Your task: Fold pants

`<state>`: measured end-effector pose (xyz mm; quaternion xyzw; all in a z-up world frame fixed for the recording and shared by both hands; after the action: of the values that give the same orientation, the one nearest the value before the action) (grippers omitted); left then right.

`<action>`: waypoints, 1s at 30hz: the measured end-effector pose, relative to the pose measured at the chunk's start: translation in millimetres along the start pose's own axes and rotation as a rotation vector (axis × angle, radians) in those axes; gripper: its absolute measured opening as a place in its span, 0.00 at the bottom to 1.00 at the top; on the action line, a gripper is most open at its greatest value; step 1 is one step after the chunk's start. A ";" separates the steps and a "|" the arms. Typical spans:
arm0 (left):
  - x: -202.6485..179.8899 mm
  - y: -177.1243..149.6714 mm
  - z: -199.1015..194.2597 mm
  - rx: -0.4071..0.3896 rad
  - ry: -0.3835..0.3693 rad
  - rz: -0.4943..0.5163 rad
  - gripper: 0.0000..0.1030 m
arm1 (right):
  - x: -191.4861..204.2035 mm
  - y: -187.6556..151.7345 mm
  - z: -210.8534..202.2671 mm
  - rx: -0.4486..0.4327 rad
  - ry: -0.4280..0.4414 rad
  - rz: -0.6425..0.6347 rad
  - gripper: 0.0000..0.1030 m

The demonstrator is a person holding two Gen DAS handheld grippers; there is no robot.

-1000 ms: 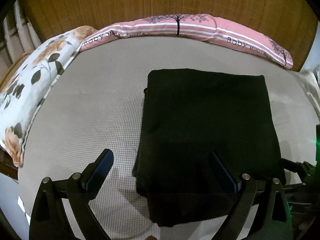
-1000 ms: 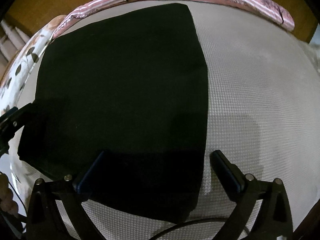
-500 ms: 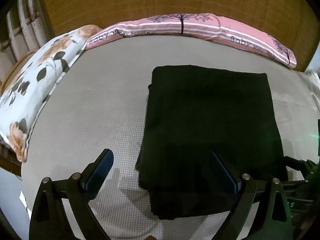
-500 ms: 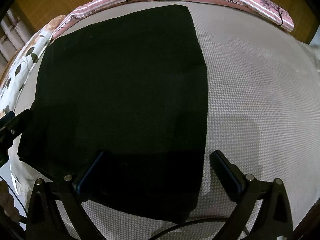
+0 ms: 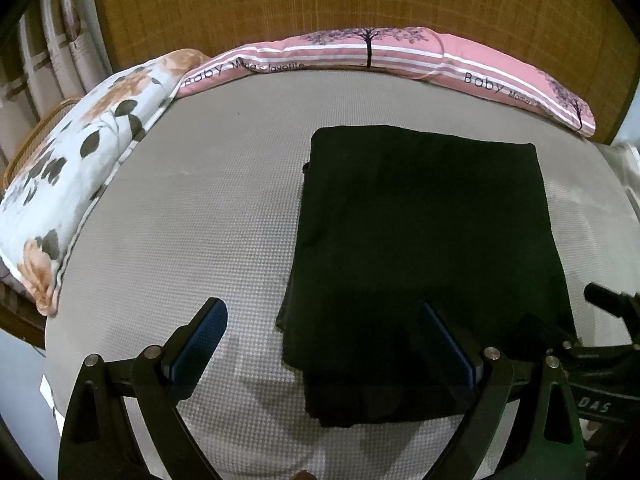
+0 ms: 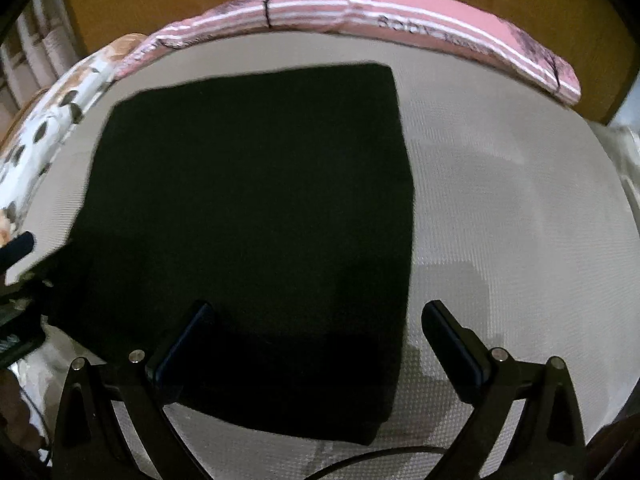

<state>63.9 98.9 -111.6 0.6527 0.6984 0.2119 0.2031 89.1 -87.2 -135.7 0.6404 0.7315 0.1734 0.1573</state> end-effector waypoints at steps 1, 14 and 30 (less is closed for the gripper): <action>-0.1 0.0 -0.4 -0.002 0.001 0.002 0.93 | 2.6 2.4 -3.4 -0.010 -0.001 -0.002 0.99; -0.1 3.0 -4.2 -0.017 0.028 0.021 0.93 | 13.6 9.6 -23.4 -0.037 0.037 0.003 0.99; 0.9 0.9 -5.8 -0.020 0.034 0.017 0.93 | 14.5 2.5 -23.5 -0.048 0.018 -0.002 0.99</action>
<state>61.3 99.7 -106.3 0.6528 0.6940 0.2318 0.1959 78.7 -73.7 -113.7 0.6340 0.7292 0.1965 0.1664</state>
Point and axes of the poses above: each gripper's, at about its wrist camera, not at the fingertips, and z roughly the way its jaws point, x to its left, y to its top, the point moved 7 cm from there along z, roughly the way its jaws point, and after that the axes turned 3 degrees about -y, right-handed, at the moved point
